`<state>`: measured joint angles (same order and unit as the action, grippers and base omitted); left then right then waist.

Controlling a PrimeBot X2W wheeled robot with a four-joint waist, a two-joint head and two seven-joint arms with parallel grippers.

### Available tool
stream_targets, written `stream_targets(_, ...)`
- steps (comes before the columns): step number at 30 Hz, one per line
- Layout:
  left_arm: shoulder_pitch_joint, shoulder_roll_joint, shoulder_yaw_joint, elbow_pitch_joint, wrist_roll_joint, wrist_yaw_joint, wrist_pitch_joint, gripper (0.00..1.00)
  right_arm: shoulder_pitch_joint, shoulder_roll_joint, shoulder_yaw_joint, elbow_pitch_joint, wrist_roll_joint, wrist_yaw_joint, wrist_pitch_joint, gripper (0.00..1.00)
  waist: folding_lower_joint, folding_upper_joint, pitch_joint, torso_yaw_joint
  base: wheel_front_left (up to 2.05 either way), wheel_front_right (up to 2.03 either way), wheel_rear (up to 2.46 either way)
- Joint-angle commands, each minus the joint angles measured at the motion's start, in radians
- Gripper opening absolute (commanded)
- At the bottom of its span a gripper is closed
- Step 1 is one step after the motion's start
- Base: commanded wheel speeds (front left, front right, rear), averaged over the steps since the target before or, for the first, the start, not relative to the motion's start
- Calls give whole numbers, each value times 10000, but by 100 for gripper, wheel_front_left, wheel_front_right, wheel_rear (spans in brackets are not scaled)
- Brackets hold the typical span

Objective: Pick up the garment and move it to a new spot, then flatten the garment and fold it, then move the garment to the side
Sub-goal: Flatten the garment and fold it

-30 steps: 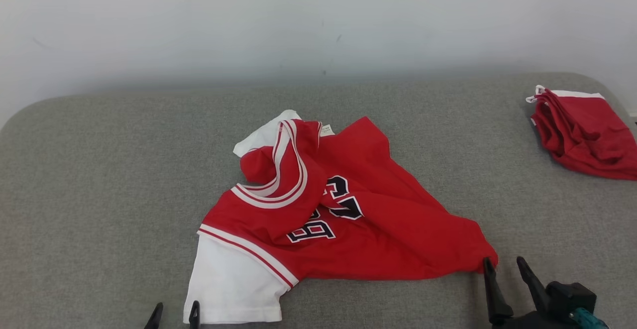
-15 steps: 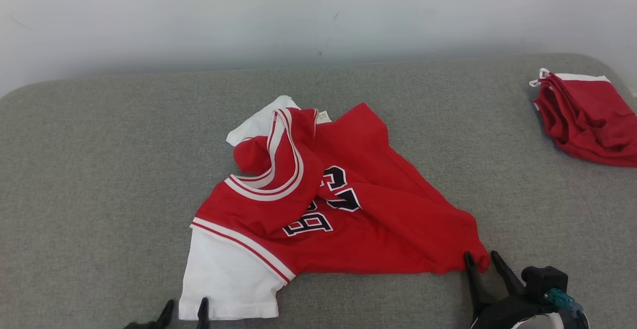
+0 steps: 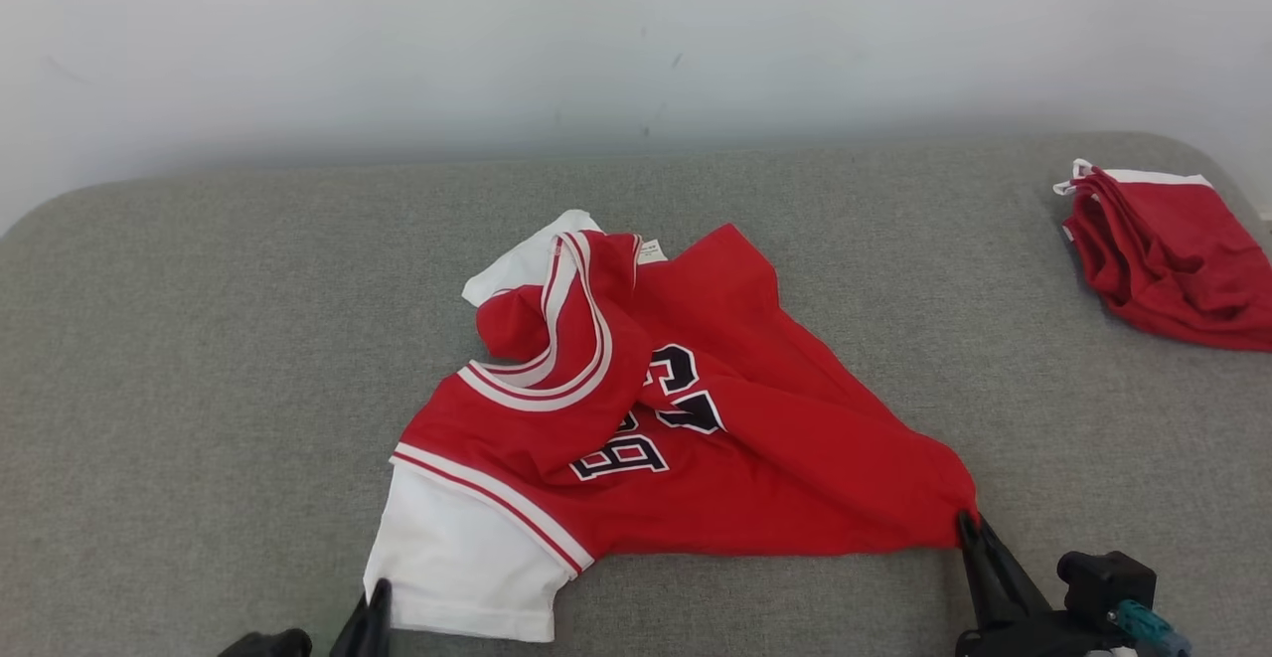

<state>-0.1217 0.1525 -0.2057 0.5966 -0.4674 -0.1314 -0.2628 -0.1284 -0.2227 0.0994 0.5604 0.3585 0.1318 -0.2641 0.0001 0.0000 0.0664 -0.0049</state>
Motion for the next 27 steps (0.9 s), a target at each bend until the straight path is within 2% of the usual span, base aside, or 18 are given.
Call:
stream_targets(1, 163, 111, 144, -456, 237, 14, -27, 0, 135, -124, 96, -264, 16, -27, 5, 0, -1, 0, 5, 0, 0, 0, 0)
stream_targets(8, -193, 503, 613, -2374, 540, 15, -27, 0, -400, -472, 427, -1425, 317, -27, 27, 0, -1, 0, 122, -181, 0, 0, 0)
stream_targets(13, -1164, 924, 370, -3136, 582, 15, 125, 0, -1232, -636, 628, -1967, 659, -27, 326, 0, -1, 0, 374, -293, 0, 0, 0)
stream_targets(21, -4881, 2298, -532, -3780, 26, 15, 1440, 0, -4293, -907, 833, -2167, 1184, -27, 1161, 0, -1, 0, 1866, -474, 0, 0, 0)
stream_targets(27, -8571, 3174, -1419, -3225, -623, 15, 2248, 0, -7706, -1154, 1007, -1790, 1451, -27, 1965, 0, -1, 0, 3545, -508, 0, 0, 0)
